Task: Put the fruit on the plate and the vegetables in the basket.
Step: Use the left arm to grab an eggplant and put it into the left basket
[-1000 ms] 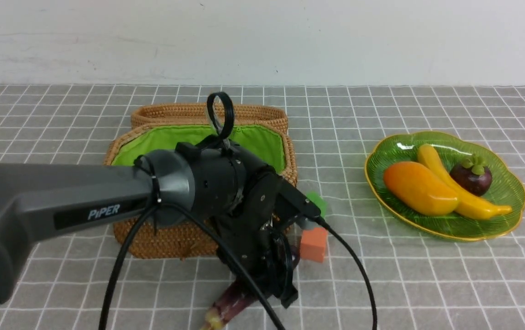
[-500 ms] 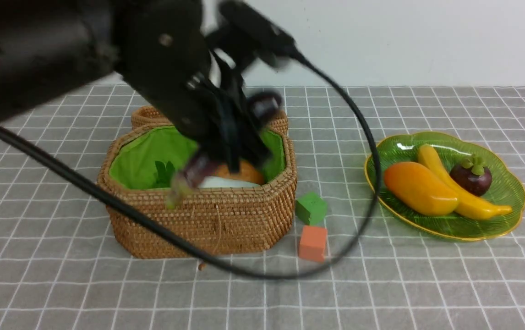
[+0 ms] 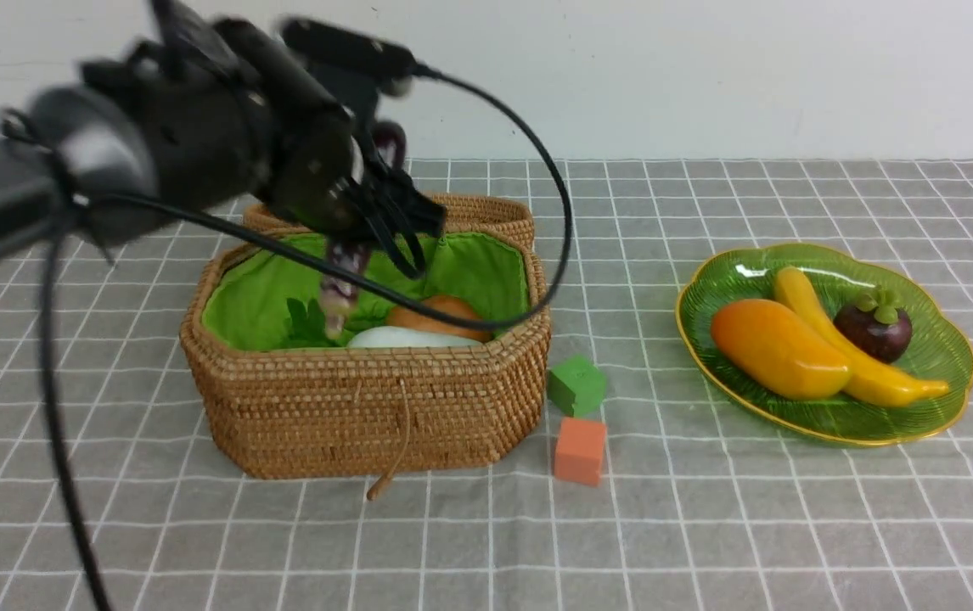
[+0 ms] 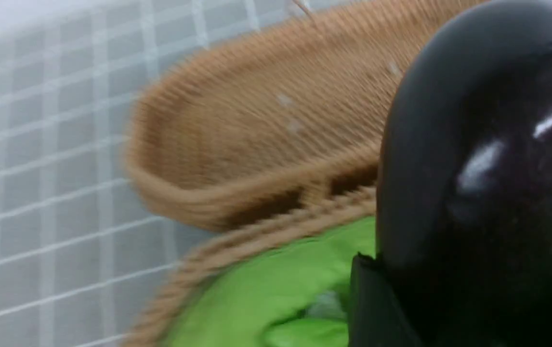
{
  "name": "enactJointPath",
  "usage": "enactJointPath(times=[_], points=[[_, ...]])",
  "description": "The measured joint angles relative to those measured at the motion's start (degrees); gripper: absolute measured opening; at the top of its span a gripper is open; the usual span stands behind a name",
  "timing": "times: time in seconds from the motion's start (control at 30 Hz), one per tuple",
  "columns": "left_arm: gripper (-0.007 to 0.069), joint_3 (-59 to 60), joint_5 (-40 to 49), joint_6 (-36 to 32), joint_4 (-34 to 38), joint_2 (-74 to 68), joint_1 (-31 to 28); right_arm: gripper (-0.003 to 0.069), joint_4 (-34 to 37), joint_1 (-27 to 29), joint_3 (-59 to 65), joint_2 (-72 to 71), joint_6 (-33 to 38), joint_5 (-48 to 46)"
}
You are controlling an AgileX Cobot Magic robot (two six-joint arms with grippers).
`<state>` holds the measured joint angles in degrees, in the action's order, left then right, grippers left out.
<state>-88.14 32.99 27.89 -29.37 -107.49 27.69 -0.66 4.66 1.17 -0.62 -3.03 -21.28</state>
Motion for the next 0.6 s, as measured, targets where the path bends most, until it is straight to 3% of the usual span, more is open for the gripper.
enactJointPath(times=[0.17, 0.3, 0.4, 0.6], points=[[0.0405, 0.0, 0.1, 0.2, -1.5, -3.0, 2.1, 0.0239, 0.0, 0.0, 0.0, 0.0, -0.1, 0.0], [0.0552, 0.0, 2.3, 0.4, -3.1, -3.0, 3.1, 0.0239, 0.0, 0.0, 0.0, 0.0, -0.1, 0.0], [0.0615, 0.0, 6.4, 0.4, -3.9, -1.9, 3.3, 0.0239, 0.0, 0.0, 0.0, 0.0, -0.1, 0.0], [0.0587, 0.0, 19.7, -1.7, -4.4, 4.1, 3.5, 0.0239, 0.0, 0.0, 0.0, 0.0, 0.1, 0.0]])
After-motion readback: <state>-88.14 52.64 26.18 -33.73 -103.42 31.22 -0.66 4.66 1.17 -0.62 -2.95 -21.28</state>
